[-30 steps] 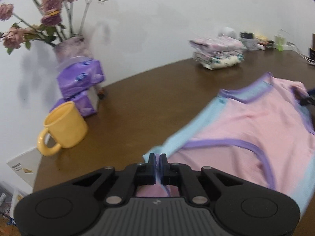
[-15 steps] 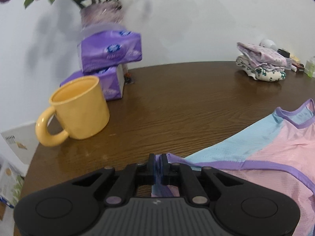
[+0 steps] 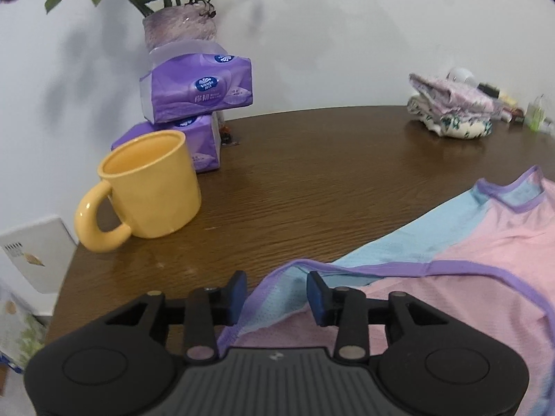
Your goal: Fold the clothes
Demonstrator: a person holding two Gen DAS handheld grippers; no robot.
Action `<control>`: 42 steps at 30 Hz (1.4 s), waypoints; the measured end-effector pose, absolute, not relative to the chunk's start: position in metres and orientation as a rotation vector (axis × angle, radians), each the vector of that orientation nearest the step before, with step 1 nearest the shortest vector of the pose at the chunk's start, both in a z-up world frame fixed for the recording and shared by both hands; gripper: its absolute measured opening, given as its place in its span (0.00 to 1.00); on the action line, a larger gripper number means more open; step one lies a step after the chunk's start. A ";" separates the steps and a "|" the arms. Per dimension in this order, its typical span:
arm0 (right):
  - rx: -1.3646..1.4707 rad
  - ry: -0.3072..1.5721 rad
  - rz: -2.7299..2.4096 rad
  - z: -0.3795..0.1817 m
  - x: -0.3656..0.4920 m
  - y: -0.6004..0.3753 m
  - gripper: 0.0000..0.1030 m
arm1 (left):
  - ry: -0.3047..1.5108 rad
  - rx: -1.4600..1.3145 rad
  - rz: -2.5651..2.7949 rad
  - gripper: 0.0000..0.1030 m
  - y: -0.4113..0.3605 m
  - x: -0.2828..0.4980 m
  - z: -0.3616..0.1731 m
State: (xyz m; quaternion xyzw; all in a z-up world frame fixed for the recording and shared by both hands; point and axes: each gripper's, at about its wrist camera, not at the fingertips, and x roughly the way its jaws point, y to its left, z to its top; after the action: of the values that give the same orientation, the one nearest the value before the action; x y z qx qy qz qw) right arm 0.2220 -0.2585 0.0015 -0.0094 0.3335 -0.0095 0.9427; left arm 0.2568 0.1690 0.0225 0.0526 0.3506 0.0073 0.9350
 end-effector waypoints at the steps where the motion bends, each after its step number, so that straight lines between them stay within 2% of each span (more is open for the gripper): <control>1: -0.019 0.678 -0.020 0.001 0.222 -0.258 0.42 | 0.719 0.115 0.022 0.21 0.168 0.258 0.021; 2: -0.018 0.677 -0.021 0.001 0.221 -0.258 0.42 | 0.726 0.110 0.020 0.07 0.170 0.260 0.019; 4: -0.016 0.675 -0.023 0.001 0.221 -0.258 0.42 | 0.733 0.103 0.025 0.04 0.173 0.262 0.015; 7: -0.015 0.667 -0.026 0.000 0.220 -0.258 0.42 | 0.721 0.117 0.048 0.04 0.175 0.262 0.013; 10: -0.012 0.662 -0.030 0.000 0.220 -0.257 0.42 | 0.722 0.047 0.065 0.13 0.180 0.256 0.021; 12: 0.004 0.663 -0.025 0.003 0.217 -0.258 0.43 | 0.677 0.030 0.068 0.27 0.175 0.236 0.035; 13: 0.012 0.663 -0.022 0.004 0.215 -0.258 0.43 | 0.643 0.035 0.057 0.42 0.169 0.222 0.041; 14: 0.015 0.655 -0.016 0.007 0.211 -0.257 0.43 | 0.612 0.042 0.051 0.50 0.166 0.205 0.047; 18: -0.023 0.611 0.019 0.020 0.189 -0.243 0.47 | 0.574 0.043 0.019 0.50 0.155 0.135 0.051; 24: -0.062 0.596 0.188 0.029 0.168 -0.195 0.48 | 0.591 -0.044 0.049 0.50 0.149 0.066 0.041; 27: -0.081 0.603 0.364 0.033 0.157 -0.154 0.47 | 0.596 -0.078 0.027 0.48 0.151 0.057 0.038; 31: -0.143 0.616 0.609 0.037 0.143 -0.084 0.45 | 0.608 -0.108 -0.014 0.18 0.152 0.048 0.034; 39: -0.298 0.648 0.855 0.034 0.136 0.034 0.24 | 0.665 -0.086 -0.129 0.10 0.156 0.043 0.027; 42: -0.327 0.669 0.861 0.032 0.141 0.054 0.20 | 0.691 -0.094 -0.155 0.10 0.161 0.047 0.026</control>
State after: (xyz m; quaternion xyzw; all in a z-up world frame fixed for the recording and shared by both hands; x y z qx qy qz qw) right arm 0.1409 0.0542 0.0322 -0.1550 0.3166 0.4075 0.8425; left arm 0.0468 0.1607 0.0262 -0.0460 0.3383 -0.0758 0.9369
